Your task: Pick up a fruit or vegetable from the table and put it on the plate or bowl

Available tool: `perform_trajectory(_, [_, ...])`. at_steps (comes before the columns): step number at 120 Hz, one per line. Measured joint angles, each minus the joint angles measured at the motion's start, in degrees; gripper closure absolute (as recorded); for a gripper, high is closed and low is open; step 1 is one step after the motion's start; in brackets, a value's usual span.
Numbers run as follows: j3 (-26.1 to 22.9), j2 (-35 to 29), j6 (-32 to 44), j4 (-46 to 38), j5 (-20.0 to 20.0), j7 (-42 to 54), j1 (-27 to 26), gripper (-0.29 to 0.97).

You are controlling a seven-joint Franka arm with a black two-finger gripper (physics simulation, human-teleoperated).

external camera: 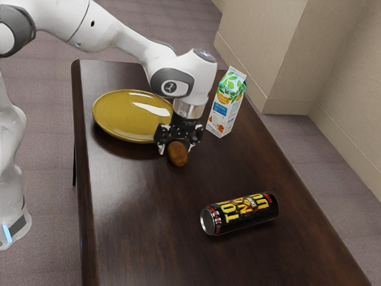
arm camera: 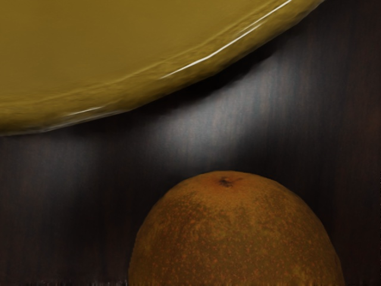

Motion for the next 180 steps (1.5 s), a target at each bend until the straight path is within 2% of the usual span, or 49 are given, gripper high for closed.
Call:
perform_trajectory(21, [0.05,-0.30,1.33,-0.05,-1.07,-0.24,0.13,0.36])
perform_trajectory(34, [-0.18,-2.70,-0.28,1.98,-1.15,-0.51,0.21,0.48])
perform_trajectory(45, [-0.63,-6.30,-5.05,5.97,-0.34,-1.12,0.69,0.49])
perform_trajectory(57, [0.10,-9.12,-11.21,9.23,1.31,-1.43,3.49,0.48])
perform_trajectory(71, [4.57,-9.70,-15.84,9.85,2.38,-0.14,7.27,0.48])
perform_trajectory(97, [10.97,-7.02,-19.53,9.92,3.30,3.75,8.64,0.50])
perform_trajectory(100, [11.20,-6.85,-19.73,9.92,3.36,4.16,8.74,0.48])
perform_trajectory(107, [11.39,-6.65,-20.04,9.89,3.97,5.07,8.64,0.32])
perform_trajectory(114, [11.35,-6.59,-20.24,9.90,4.50,5.88,8.32,0.22])
perform_trajectory(127, [11.03,-6.56,-20.48,9.90,4.99,7.20,8.01,0.10])
perform_trajectory(139, [9.86,-6.69,-20.63,9.96,4.90,8.22,7.16,0.05])
perform_trajectory(150, [3.25,-6.63,-20.98,12.66,4.78,9.01,6.50,0.03])
perform_trajectory(157, [0.98,-6.15,-21.22,15.89,5.40,11.01,4.69,0.02])
perform_trajectory(171, [-0.17,0.60,-21.55,29.69,7.60,25.85,1.13,0.01])
perform_trajectory(180, [-2.36,2.69,-21.70,33.37,9.00,35.74,-0.87,0.00])
